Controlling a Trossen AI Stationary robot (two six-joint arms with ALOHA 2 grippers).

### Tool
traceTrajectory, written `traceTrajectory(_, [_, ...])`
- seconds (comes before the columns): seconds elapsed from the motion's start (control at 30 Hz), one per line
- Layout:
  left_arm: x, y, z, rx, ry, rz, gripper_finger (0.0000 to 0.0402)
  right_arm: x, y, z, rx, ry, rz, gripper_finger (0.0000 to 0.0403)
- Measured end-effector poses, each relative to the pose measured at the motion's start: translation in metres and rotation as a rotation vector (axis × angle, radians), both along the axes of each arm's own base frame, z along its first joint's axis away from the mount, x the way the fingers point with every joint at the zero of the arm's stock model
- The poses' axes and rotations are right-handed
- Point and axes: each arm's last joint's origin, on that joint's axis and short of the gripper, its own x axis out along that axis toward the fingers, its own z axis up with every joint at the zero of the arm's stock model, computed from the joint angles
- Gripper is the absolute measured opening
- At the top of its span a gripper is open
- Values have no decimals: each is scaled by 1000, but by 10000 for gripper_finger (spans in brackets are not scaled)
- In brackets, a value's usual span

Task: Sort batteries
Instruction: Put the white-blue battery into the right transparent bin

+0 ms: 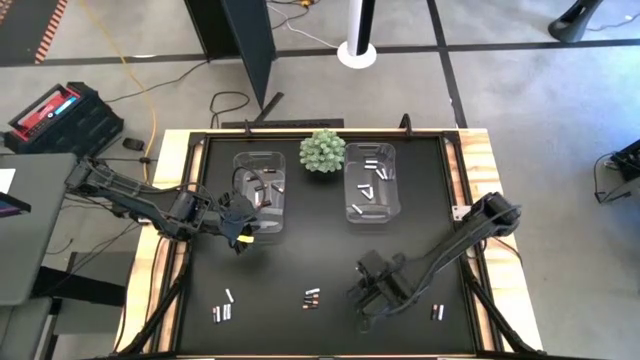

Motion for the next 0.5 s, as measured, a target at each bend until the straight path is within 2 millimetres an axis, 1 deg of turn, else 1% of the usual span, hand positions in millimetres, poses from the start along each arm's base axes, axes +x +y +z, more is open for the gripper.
traceTrajectory(0.07, [0,0,0,0,-1,1,112,-1,-9,7,-47,48,142,168])
traceTrajectory(0.17, [0,0,0,-5,-3,6,112,3,-20,9,-123,131,382,168])
traceTrajectory(0.27, [0,0,0,-18,-8,22,112,11,-30,4,-190,213,607,169])
traceTrajectory(0.37, [0,0,0,-35,-15,41,112,16,-40,-6,-247,280,819,176])
traceTrajectory(0.5, [0,0,0,-61,-25,74,112,21,-55,-22,-288,332,995,197])
